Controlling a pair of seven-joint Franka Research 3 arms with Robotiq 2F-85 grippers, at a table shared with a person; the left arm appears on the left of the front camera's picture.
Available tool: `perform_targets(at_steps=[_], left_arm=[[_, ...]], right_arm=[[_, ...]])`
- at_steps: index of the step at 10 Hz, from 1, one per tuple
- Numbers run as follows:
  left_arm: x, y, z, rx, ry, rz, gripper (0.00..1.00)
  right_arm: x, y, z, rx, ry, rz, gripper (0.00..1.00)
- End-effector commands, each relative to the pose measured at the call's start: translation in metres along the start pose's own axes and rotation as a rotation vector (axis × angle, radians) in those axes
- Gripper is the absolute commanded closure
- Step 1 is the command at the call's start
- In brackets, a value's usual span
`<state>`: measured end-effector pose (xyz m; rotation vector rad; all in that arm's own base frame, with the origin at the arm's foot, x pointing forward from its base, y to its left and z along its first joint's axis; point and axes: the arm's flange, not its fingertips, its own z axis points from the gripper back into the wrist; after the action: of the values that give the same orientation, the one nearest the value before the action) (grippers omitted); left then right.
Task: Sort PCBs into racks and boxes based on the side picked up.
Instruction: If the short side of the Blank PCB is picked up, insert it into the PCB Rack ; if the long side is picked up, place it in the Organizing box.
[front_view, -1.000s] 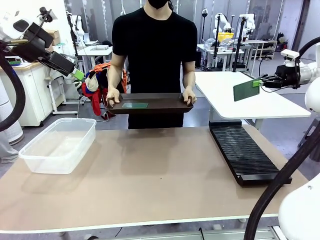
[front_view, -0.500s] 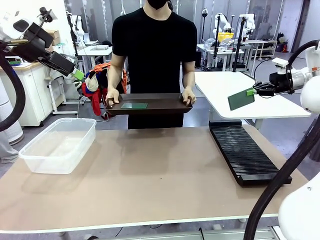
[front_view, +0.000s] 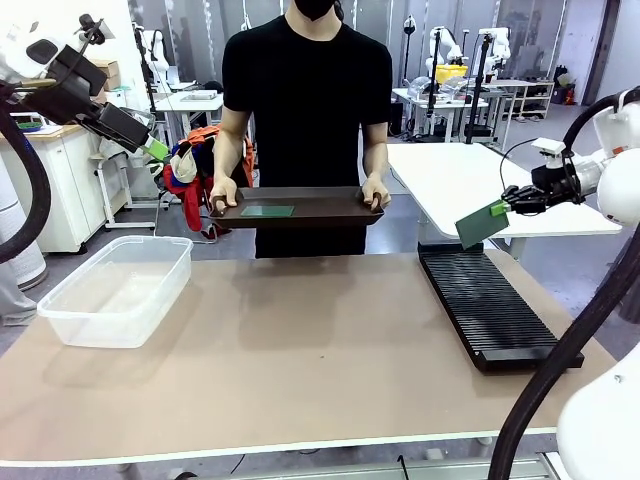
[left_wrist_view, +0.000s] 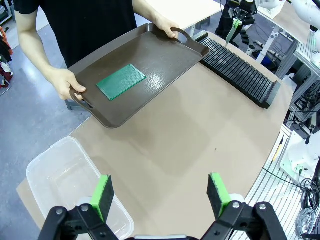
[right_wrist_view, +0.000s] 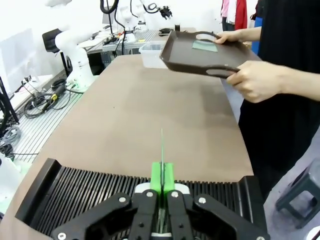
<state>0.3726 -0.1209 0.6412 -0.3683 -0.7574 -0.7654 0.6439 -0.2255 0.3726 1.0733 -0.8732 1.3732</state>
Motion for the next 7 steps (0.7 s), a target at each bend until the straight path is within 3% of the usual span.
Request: perform_targets(at_steps=[1,7], left_arm=[[-0.002,0.001,0.000,-0.011,0.002,0.003,0.00],[-0.002,0.001,0.000,-0.011,0.002,0.003,0.00]], right_arm=[[-0.015,-0.001,-0.012,-0.007,0.020,0.041,0.98],[-0.043,-0.005,-0.032,0.047,-0.022,0.089,0.98]])
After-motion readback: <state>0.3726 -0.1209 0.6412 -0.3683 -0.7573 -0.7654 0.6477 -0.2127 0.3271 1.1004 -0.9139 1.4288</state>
